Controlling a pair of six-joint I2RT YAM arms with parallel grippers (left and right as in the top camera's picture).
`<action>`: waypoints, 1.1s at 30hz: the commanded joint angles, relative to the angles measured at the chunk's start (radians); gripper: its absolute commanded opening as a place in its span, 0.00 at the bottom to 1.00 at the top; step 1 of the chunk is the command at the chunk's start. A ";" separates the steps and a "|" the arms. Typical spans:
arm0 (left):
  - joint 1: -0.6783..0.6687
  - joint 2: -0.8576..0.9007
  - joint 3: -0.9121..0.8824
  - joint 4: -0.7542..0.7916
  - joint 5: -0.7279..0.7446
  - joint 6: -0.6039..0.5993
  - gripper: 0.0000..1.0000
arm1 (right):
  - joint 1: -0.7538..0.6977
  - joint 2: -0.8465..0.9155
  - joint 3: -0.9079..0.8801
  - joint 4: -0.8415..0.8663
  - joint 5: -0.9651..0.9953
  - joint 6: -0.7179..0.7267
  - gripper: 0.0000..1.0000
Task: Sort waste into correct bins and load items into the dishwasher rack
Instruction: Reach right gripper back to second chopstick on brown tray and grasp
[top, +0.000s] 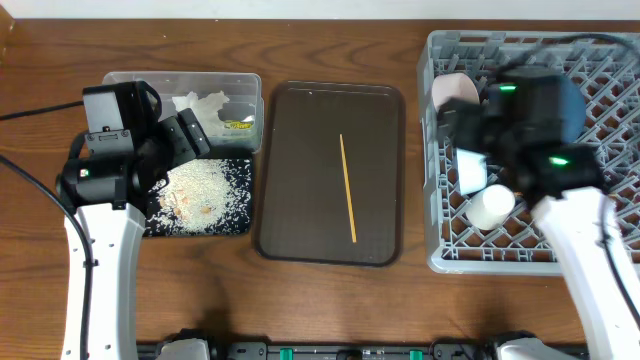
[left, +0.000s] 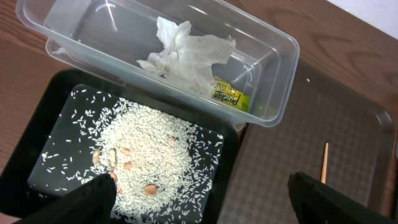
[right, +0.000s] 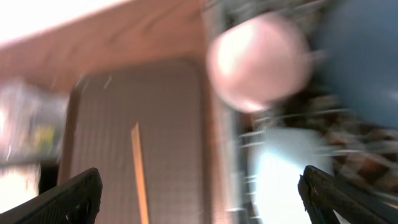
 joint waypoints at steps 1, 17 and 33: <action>0.003 0.005 0.015 -0.002 -0.009 0.001 0.91 | 0.121 0.108 0.079 -0.021 0.030 -0.051 0.99; 0.003 0.005 0.015 -0.002 -0.009 0.001 0.91 | 0.327 0.608 0.388 -0.131 0.059 -0.132 0.99; 0.003 0.005 0.015 -0.002 -0.008 0.001 0.91 | 0.441 0.788 0.386 -0.104 0.233 -0.200 0.53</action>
